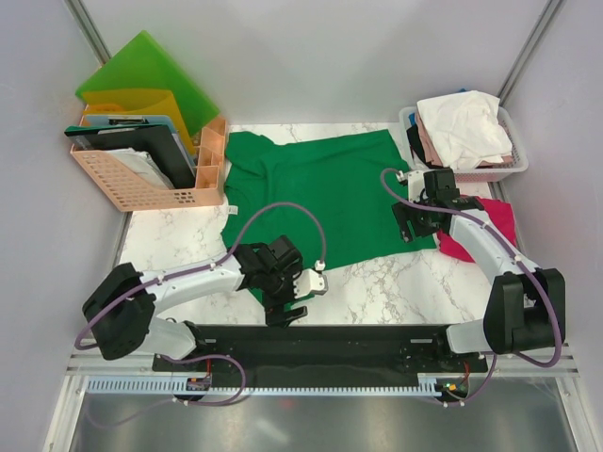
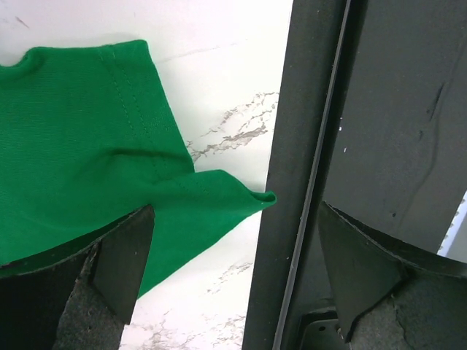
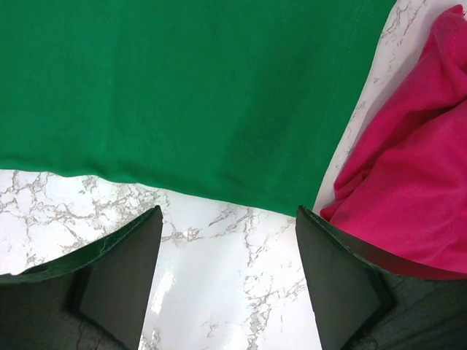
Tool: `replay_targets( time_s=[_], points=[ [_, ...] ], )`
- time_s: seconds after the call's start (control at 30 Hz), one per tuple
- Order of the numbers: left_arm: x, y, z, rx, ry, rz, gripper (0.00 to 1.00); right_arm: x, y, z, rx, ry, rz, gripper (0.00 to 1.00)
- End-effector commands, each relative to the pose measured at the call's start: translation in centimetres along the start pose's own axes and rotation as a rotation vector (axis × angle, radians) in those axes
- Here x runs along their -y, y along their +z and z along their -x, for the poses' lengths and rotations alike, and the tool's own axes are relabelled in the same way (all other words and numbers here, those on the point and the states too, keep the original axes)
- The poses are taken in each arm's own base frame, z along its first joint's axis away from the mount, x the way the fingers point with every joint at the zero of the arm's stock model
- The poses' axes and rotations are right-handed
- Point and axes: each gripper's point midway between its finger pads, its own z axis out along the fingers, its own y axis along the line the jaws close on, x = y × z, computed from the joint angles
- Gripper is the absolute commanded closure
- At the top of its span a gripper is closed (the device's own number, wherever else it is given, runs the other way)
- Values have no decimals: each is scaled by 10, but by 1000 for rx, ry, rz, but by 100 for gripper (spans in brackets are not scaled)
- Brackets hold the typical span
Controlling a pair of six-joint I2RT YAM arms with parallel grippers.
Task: Fold and stack the t-shirts
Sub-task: Flatten out the tshirt
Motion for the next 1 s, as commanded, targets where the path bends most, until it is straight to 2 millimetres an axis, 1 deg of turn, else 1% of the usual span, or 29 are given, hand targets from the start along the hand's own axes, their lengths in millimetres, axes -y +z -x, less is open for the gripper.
replay_targets(
  time_s=[0.0,0.03,0.07,0.1,0.13,0.2,0.23,0.27,0.3,0.4,0.5,0.57,0.63,0.73,0.77,0.8,0.87,0.93,0.97],
  points=[
    [-2,8,-3,-23,14,-14,1,2,-2,8,36,14,-10,19],
    [-1,11,-8,-40,11,-16,1,2,-3,9,42,14,-11,19],
    [-4,14,-9,-45,11,-10,3,2,-5,10,48,12,-13,19],
    [-4,16,-9,-47,5,-12,9,2,-5,8,47,10,-12,19],
    [-6,16,-7,-48,1,-7,28,2,-7,9,55,10,-16,19],
    [-5,19,-6,-53,-8,-18,42,2,-8,9,56,11,-15,19],
    [-7,18,-1,-44,-8,-13,70,2,-9,9,62,9,-15,19],
    [-8,18,-2,-50,-6,-11,95,2,-9,9,62,7,-15,19],
    [-11,18,-2,-56,-12,-2,98,1,-9,8,61,6,-12,19],
    [-12,18,-4,-70,-9,6,98,1,-9,7,59,3,-13,19],
    [-10,15,-14,-92,1,16,98,2,-8,8,59,-2,-15,20],
    [-9,9,-16,-93,8,23,98,3,-8,8,59,-5,-16,20],
    [-6,5,-25,-110,16,24,98,4,-9,10,59,-16,-19,20],
    [-6,-3,-27,-82,-75,-15,98,6,-10,10,55,-23,-26,20],
    [-12,-9,-31,-67,-126,-25,98,6,-11,10,56,-27,-27,20],
    [-17,-14,-28,-37,-145,-26,98,6,-10,9,51,-27,-27,20],
    [-21,-22,-27,-6,-175,-20,98,6,-10,9,53,-29,-28,20],
    [-21,-24,-26,-5,-175,-17,98,7,-9,9,50,-28,-28,20],
    [-22,-25,-30,-23,-176,-8,98,7,-9,9,48,-31,-27,20]
  ],
)
